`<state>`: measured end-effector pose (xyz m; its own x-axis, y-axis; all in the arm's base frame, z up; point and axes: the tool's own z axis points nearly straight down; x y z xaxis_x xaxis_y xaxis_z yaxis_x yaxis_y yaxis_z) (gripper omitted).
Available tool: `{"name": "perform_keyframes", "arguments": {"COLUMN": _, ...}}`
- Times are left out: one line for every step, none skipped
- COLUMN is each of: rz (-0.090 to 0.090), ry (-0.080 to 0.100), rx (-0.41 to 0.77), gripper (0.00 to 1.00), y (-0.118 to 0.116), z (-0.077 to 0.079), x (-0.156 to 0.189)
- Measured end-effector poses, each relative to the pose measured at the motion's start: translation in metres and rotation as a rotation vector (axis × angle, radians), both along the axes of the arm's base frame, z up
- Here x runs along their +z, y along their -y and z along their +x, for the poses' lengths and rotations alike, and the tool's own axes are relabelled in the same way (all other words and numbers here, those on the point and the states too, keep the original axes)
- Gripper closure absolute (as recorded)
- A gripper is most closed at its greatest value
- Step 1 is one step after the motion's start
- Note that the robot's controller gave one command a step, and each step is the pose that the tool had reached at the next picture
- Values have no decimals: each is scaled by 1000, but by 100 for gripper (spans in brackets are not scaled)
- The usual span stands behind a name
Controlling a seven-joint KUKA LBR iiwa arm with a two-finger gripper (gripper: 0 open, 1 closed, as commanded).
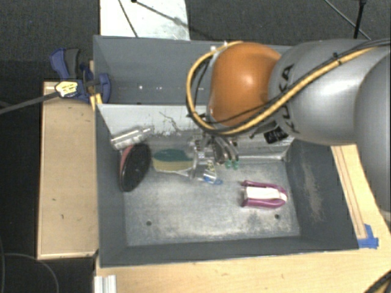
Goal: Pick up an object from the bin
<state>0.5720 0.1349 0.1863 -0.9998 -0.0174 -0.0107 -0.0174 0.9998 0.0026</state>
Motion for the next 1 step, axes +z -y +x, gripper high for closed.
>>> {"name": "perform_keyframes", "arguments": {"rz": 0, "ry": -2, "rx": 3, "gripper": 100, "y": -2, "z": -31, "x": 63}}
